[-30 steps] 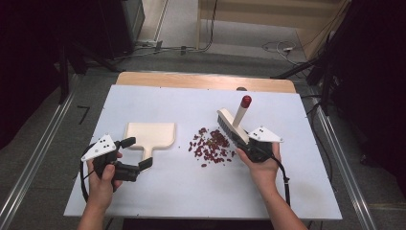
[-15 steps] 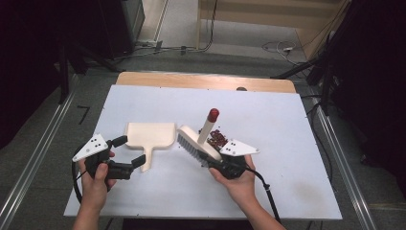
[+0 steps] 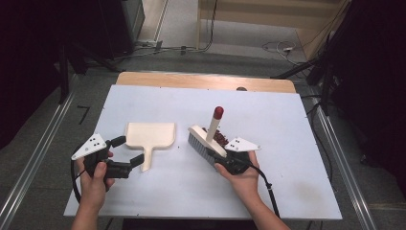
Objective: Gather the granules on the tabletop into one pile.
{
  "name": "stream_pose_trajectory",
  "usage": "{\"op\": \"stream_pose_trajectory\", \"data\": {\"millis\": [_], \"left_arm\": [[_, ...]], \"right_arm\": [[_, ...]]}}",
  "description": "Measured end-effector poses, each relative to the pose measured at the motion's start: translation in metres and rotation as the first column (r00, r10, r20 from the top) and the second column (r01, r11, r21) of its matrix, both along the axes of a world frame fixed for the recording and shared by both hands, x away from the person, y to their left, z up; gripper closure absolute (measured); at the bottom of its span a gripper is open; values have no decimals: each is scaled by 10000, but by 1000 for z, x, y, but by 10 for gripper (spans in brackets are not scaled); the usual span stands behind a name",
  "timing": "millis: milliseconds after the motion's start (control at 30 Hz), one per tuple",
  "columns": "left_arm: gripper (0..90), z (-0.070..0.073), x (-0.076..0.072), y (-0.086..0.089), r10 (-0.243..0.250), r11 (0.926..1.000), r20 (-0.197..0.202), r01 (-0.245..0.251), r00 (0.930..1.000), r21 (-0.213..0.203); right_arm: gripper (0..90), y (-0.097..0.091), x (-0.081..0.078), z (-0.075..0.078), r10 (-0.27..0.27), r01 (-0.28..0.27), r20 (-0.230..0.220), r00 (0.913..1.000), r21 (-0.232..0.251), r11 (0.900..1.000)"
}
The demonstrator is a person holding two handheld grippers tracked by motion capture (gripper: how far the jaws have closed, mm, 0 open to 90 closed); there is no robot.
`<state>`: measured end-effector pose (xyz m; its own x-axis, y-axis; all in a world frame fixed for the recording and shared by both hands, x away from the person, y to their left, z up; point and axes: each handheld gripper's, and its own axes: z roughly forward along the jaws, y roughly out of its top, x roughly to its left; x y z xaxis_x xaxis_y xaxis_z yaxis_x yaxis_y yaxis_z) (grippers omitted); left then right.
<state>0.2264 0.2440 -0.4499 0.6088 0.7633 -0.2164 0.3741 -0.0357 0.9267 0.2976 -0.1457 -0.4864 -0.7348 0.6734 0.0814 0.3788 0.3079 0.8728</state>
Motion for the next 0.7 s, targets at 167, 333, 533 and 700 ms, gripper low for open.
{"op": "stream_pose_trajectory", "data": {"millis": [167,333,533,700], "left_arm": [[0,-1,1,1,-53,9999,17,54,10000,-85],[0,-2,3,4,28,9999,-18,-28,10000,-169],[0,-2,3,6,141,9998,-42,-142,9999,-166],[0,-1,2,4,151,9999,-21,-151,9999,-40]], "right_arm": [[659,-13,8,3,-335,335,8,9994,93,9994],[659,-16,8,12,-39,47,-135,9999,649,9979],[659,-4,-5,30,426,-392,-243,9988,1267,9912],[659,22,-17,26,685,-661,-411,9968,580,9961]]}}
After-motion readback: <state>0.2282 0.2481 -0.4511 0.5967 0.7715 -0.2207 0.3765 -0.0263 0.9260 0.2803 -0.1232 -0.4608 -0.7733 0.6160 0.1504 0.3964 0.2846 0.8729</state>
